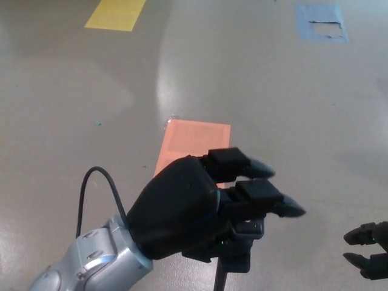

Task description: The robot uses its left hand to grab the top of a phone stand kept on the floor and rotates it anti-clockwise

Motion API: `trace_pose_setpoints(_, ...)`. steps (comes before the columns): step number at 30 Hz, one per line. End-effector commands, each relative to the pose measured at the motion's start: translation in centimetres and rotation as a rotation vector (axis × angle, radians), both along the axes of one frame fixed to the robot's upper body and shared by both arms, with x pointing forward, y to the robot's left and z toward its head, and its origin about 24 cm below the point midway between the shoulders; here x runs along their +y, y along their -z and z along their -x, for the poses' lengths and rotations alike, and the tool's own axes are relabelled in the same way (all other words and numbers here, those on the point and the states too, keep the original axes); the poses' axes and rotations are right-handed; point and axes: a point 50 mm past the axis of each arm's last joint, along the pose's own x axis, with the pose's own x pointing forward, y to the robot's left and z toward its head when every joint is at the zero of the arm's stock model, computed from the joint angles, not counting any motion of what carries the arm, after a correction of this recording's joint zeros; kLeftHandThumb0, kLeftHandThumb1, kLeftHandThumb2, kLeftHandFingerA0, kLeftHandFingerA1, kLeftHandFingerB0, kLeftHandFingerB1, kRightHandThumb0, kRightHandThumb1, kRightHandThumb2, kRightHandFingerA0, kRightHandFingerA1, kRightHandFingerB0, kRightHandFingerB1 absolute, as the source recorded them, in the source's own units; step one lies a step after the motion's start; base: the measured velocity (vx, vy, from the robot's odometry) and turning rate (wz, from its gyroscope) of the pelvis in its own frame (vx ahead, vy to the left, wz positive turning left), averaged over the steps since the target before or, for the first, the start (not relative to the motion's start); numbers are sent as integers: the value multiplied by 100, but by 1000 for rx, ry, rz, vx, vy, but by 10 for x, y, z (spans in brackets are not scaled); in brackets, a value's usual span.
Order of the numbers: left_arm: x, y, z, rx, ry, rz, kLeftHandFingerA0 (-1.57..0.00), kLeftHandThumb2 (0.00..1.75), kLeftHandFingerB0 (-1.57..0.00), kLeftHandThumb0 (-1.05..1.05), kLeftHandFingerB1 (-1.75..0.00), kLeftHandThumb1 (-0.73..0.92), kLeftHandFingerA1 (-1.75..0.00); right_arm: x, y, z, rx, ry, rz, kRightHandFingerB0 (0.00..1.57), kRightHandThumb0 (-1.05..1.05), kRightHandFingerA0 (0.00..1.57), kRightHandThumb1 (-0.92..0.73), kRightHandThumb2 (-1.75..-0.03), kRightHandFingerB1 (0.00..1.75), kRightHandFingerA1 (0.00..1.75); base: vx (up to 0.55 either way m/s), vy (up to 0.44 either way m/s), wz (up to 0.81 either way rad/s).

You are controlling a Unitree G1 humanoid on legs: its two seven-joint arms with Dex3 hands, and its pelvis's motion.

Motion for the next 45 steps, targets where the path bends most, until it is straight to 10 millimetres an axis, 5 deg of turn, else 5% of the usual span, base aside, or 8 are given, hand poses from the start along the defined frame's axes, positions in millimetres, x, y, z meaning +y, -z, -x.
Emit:
trace_pose_setpoints(1, 1, 0, -1, 132, 40, 65, -97, 60, -93, -20, -50, 60, -54, -7, -3, 0, -13, 2, 11, 10, -62, 47, -64, -88, 39, 53, 0, 0, 0)
trace_pose_setpoints(7, 1, 2, -2, 169, 63, 42, -87, 60, -100, -15, -56, 63, -93, -6, -4, -1, -6, 1, 21, 16, -53, 53, -80, -64, 27, 40, 0, 0, 0)
trace_pose_setpoints(8, 1, 2, -2, 176, 64, 43, -75, 62, -96, -18, -79, 69, -137, -6, -4, -1, -8, 2, 18, 15, -54, 54, -80, -63, 26, 40, 0, 0, 0)
trace_pose_setpoints(12, 0, 3, -2, 187, 69, 67, -68, 59, -83, -15, -120, 73, -159, -6, -5, -2, -19, 8, 4, 14, -55, 55, -79, -64, 26, 42, 0, 0, 0)
trace_pose_setpoints(19, -1, 4, -4, 246, 90, 114, -77, 62, -98, -12, -84, 70, -150, -6, -9, -5, -29, 23, -16, 15, -54, 53, -79, -63, 26, 40, 0, 0, 0)
trace_pose_setpoints(23, -1, 6, -6, 449, 84, 172, -98, 63, -103, -22, -63, 73, -111, -5, -11, -8, -41, 16, -16, 9, -61, 51, -66, -91, 39, 56, 0, 0, 0)
trace_pose_setpoints(25, 0, 7, -9, 531, 77, 188, -107, 63, -105, -23, -60, 72, -90, -5, -12, -8, -37, 12, -8, 14, -57, 57, -79, -63, 26, 42, 0, 0, 0)
trace_pose_setpoints(45, 1, 19, -27, 1038, 36, 403, -115, 60, -109, -23, -65, 67, -93, -3, -20, -16, -55, 16, -6, 14, -59, 49, -78, -63, 26, 42, 0, 0, 0)
